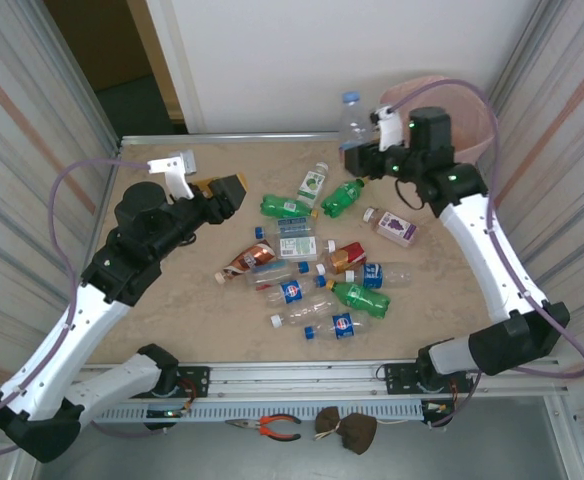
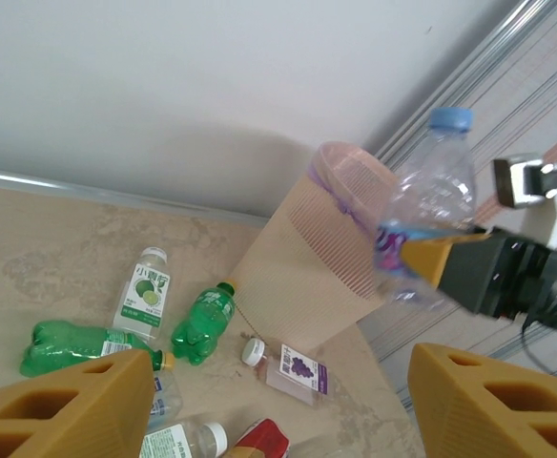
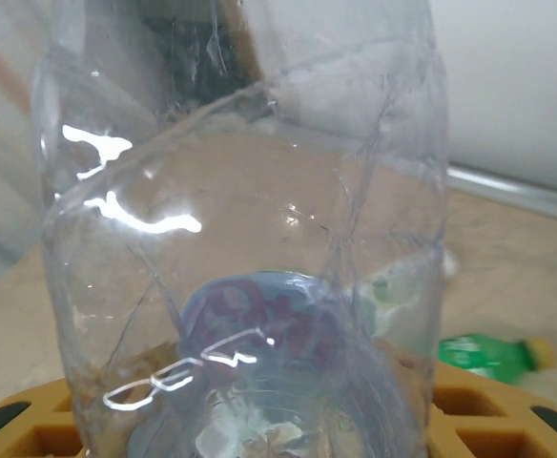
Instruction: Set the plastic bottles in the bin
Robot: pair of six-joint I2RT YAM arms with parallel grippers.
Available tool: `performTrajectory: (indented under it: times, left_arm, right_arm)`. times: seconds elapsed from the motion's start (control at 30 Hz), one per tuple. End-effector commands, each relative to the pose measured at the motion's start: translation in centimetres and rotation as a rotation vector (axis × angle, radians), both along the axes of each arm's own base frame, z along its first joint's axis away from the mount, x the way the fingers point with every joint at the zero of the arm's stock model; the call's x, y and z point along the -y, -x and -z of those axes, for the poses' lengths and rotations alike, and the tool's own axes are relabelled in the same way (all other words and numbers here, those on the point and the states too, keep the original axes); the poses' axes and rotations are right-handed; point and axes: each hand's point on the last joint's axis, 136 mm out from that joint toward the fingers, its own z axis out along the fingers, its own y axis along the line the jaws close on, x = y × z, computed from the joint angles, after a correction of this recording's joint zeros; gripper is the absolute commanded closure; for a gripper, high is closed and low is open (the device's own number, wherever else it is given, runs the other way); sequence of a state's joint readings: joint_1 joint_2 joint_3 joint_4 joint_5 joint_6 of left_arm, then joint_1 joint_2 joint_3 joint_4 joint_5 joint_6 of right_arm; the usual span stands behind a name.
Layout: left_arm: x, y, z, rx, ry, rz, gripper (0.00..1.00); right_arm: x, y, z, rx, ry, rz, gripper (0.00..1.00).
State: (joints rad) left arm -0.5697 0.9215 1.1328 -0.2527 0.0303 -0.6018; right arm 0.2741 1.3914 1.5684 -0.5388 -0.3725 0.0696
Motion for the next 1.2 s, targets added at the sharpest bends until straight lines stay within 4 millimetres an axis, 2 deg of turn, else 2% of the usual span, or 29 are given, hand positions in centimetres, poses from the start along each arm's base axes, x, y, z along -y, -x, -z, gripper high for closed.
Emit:
performTrajectory:
  times: [0.0,0.17,0.23,0.27,0.4,0.53,0.73,1.17]
  left_arm:
    - [-0.6,0.6,-0.2,0.024,-0.021,-0.011,0.29]
    - [-0.7,0.6,0.0,0.021,-0.032,-0.014,0.28]
    - [-0.7,0.5,0.2,0.018,-0.036,-0.016,0.27]
    - [-0.6,0.5,0.4,0.013,-0.038,-0.017,0.28]
    - [-0.7,0.3,0.9,0.004,-0.044,-0.022,0.27]
    - [-0.6,0.1,1.4,-0.005,-0.050,-0.027,0.27]
    - [-0.5,-0.2,2.5,-0.024,-0.062,-0.031,0.27]
    - [-0.1,-0.7,5.7,-0.099,-0.086,-0.030,0.26]
  right_arm:
    - [3.9,-0.9,-1.7,0.033,0.086,0.090,0.51]
    - [9.2,-4.2,-2.4,0.029,0.153,0.234,0.51]
    - [11.0,-5.6,-1.6,0.004,0.188,0.278,0.52]
    - [12.0,-6.3,-2.4,0.019,0.205,0.308,0.52]
    - [15.4,-8.7,-1.1,-0.040,0.299,0.393,0.52]
    - [18.1,-10.9,0.9,-0.104,0.415,0.443,0.52]
    - [21.2,-13.4,5.1,-0.209,0.600,0.464,0.52]
    - [25.6,-16.2,14.3,-0.381,0.738,0.403,0.49]
